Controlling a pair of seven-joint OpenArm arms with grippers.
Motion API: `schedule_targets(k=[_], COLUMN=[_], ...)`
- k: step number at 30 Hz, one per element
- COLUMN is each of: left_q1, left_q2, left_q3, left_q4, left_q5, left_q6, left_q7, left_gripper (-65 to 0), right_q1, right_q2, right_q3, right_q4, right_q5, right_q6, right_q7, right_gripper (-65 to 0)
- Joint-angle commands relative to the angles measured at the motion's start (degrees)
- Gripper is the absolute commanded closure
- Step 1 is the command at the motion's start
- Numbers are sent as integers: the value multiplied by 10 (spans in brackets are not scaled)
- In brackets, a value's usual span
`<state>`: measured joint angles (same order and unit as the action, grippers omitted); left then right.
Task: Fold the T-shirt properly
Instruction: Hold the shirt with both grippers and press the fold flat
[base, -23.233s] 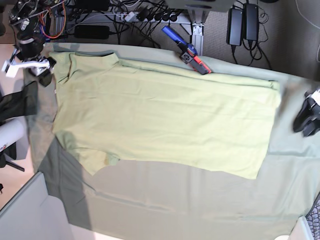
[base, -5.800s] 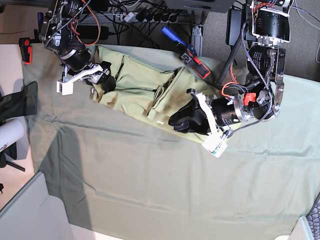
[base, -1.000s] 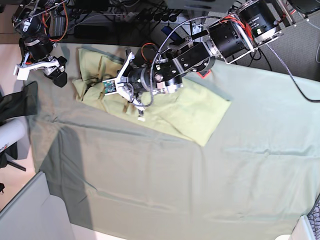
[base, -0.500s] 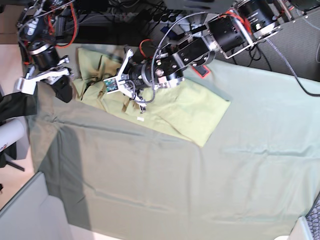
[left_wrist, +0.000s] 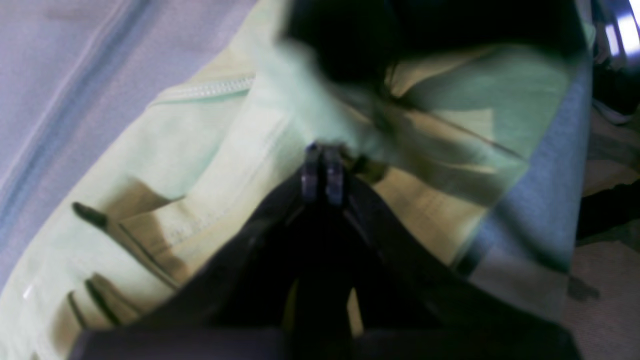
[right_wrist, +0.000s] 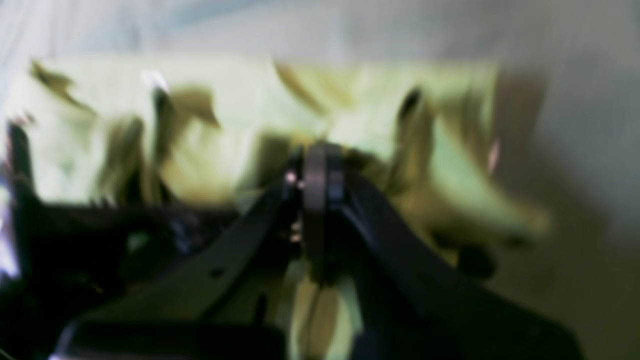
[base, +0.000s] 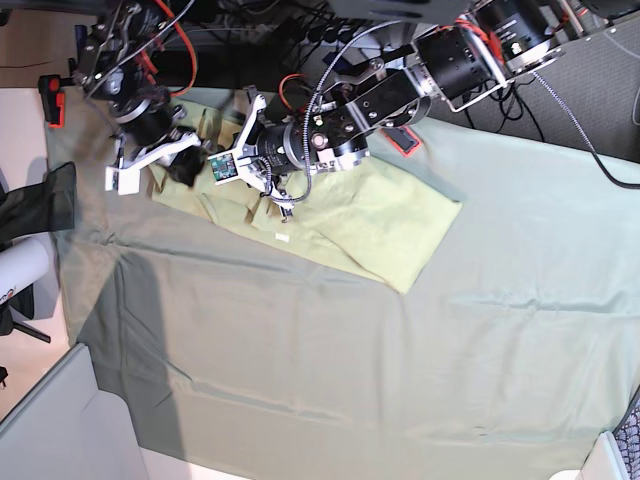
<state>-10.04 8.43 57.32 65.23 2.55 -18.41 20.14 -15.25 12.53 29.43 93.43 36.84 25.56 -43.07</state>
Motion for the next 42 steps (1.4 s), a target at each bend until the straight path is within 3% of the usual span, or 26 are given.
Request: schedule_targets(k=[1, 7, 14, 23, 28, 32, 33, 35, 37, 38, 42], left_q1=[-1, -1, -1, -1, -1, -1, -1, -2, -2, -2, -1], left_q2=[6, 6, 6, 6, 6, 6, 6, 6, 6, 6, 6], left_q3=[2, 2, 1, 1, 1, 1, 2, 1, 1, 1, 1], left_q4=[3, 3, 3, 3, 3, 3, 3, 3, 3, 3, 3], left_q5=[0, 0, 0, 0, 0, 0, 0, 0, 0, 0, 0], left_q6=[-3, -3, -4, -4, -4, -4, -4, -4, -4, -4, -4], left_q7=[21, 19, 20, 19, 19, 19, 19, 17, 15, 15, 15], left_gripper=[0, 0, 0, 0, 0, 0, 0, 0, 0, 0, 0], right_q1=[-1, -7, -7, -7, -7, -16, -18, -18, -18, -18, -17], right_q2=[10, 10, 9, 9, 10, 9, 9, 9, 9, 9, 9], right_q3=[2, 2, 18, 128, 196, 211, 209, 201, 184, 172, 117], right_q4=[1, -15, -10, 19, 19, 12, 9, 2, -2, -3, -3], right_q5=[8, 14, 79, 138, 140, 140, 139, 141, 142, 142, 131], right_q6=[23, 23, 23, 24, 23, 23, 23, 23, 23, 23, 23], right_q7=[9, 17, 21, -4, -37, -39, -39, -38, -34, -34, -34], right_gripper=[0, 0, 0, 0, 0, 0, -38, -240, -388, -418, -422])
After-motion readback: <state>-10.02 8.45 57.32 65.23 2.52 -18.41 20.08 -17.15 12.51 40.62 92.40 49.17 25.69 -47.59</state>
